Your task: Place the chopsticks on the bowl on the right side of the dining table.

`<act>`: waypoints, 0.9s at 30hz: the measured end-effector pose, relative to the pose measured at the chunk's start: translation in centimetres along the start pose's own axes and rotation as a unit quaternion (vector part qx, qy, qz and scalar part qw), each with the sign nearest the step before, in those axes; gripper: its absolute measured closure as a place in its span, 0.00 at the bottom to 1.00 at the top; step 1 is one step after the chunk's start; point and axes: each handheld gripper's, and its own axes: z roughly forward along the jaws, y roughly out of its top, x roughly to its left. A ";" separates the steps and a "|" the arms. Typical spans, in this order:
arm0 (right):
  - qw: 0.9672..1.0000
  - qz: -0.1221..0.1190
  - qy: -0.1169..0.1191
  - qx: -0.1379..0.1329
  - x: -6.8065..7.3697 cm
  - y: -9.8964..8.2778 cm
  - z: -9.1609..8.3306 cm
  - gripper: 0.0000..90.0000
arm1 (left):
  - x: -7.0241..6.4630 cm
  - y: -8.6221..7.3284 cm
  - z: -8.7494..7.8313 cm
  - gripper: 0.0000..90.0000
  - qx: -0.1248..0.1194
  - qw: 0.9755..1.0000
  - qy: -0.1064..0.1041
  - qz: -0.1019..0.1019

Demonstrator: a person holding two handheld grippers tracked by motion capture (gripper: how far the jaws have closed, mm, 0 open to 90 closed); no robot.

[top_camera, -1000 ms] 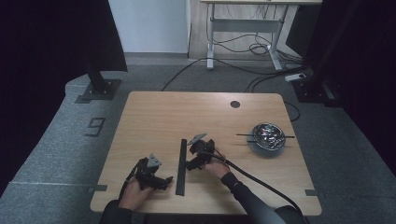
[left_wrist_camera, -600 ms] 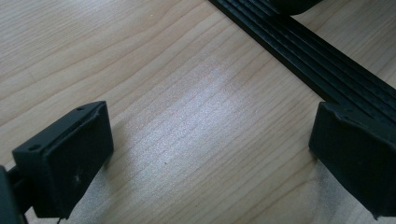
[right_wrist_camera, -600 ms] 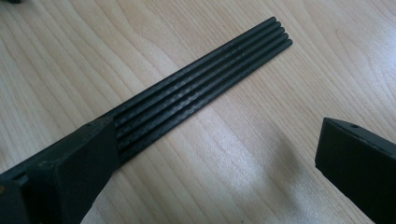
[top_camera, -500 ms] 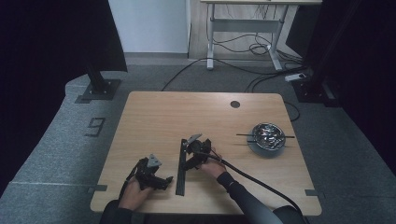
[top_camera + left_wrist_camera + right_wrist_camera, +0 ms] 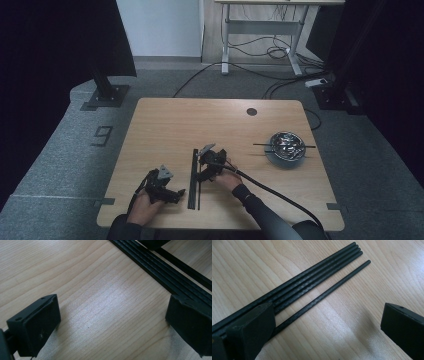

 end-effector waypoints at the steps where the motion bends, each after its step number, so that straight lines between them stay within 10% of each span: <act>1: 1.000 0.000 0.000 0.001 0.0 0.0 0.0 0.00 | 0.0 0.0 0.0 0.00 0.000 1.000 0.000 0.000; 27: 1.000 0.015 0.010 0.001 -1.6 -3.4 -2.1 0.00 | 0.0 0.0 0.0 0.00 -0.001 1.000 0.000 0.000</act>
